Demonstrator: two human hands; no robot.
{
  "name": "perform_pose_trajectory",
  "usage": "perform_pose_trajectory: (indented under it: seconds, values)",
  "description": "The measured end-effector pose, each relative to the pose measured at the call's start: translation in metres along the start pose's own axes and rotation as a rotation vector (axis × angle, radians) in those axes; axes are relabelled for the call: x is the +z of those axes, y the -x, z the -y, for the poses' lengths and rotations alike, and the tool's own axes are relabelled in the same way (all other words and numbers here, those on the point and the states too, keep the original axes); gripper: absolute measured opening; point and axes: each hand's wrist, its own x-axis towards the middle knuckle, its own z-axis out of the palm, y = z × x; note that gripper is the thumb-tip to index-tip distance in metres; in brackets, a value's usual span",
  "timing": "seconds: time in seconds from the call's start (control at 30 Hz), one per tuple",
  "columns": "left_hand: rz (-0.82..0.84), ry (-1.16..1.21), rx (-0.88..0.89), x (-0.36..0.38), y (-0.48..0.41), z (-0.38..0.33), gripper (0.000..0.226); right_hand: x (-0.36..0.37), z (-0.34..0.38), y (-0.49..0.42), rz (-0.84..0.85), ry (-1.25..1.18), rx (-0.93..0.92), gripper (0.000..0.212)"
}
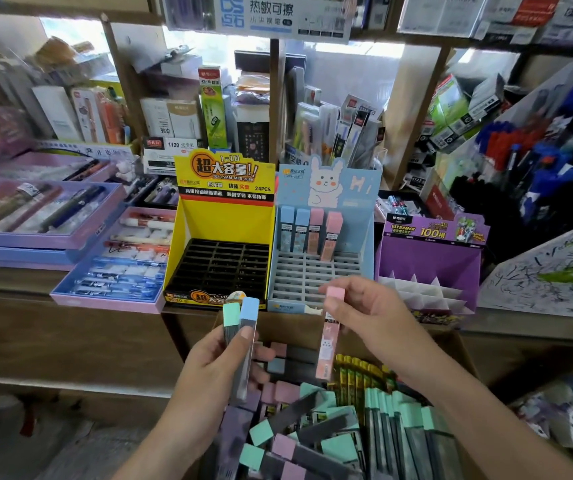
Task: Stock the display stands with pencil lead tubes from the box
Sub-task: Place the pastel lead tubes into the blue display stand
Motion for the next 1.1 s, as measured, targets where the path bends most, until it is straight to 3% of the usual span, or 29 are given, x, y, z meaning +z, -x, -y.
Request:
perform_pose_trajectory:
  seconds: [0.27, 0.67, 0.97, 1.1]
  values:
    - [-0.002, 0.026, -0.015, -0.003, -0.002, 0.005, 0.031, -0.018, 0.027, -0.032, -0.170, 0.146, -0.211, 0.009]
    - [-0.009, 0.046, -0.028, -0.004, -0.008, 0.010, 0.038, -0.033, 0.062, -0.088, -0.266, 0.274, -0.329, 0.021]
    - [0.005, 0.090, -0.036, -0.003, -0.008, 0.008, 0.038, -0.031, 0.063, -0.112, -0.306, 0.444, -0.391, 0.019]
    - [0.005, 0.102, -0.044, -0.003, -0.008, 0.008, 0.038, -0.030, 0.062, -0.116, -0.306, 0.470, -0.368, 0.007]
